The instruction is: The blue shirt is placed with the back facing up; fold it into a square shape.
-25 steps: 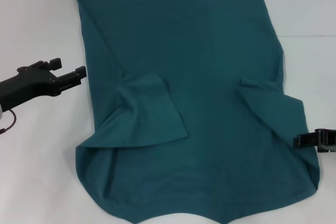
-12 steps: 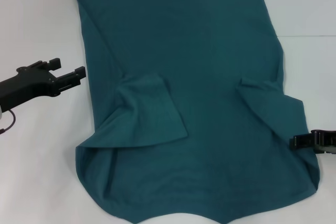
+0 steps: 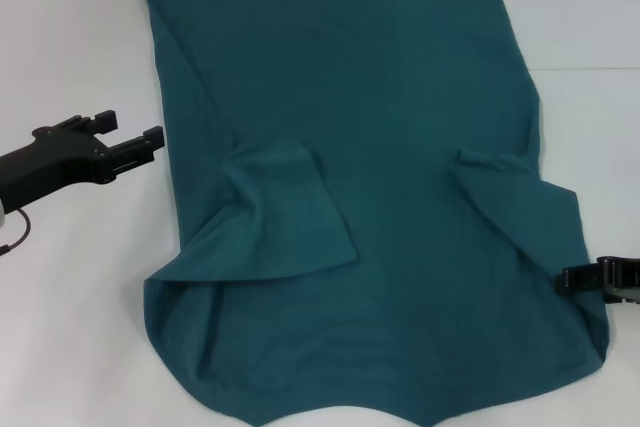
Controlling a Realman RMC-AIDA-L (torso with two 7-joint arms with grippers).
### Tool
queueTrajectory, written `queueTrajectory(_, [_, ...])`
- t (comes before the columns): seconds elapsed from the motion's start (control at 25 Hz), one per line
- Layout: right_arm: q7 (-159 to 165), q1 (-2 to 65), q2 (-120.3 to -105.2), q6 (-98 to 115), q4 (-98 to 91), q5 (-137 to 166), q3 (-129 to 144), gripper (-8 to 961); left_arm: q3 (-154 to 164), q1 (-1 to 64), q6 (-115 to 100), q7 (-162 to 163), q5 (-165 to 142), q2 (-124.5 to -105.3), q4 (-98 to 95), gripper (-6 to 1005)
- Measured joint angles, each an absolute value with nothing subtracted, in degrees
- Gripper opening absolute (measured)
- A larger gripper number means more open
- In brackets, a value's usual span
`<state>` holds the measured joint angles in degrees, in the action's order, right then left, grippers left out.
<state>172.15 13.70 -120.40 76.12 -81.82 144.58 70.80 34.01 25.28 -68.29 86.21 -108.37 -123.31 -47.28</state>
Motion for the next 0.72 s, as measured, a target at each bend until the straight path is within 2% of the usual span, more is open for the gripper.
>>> queueTrajectory(0.72, [171.78,14.21,-120.32,76.06,-81.36,143.93,71.0,671,34.01,25.32,-68.29,85.6,-108.37,-123.31,-47.28,796])
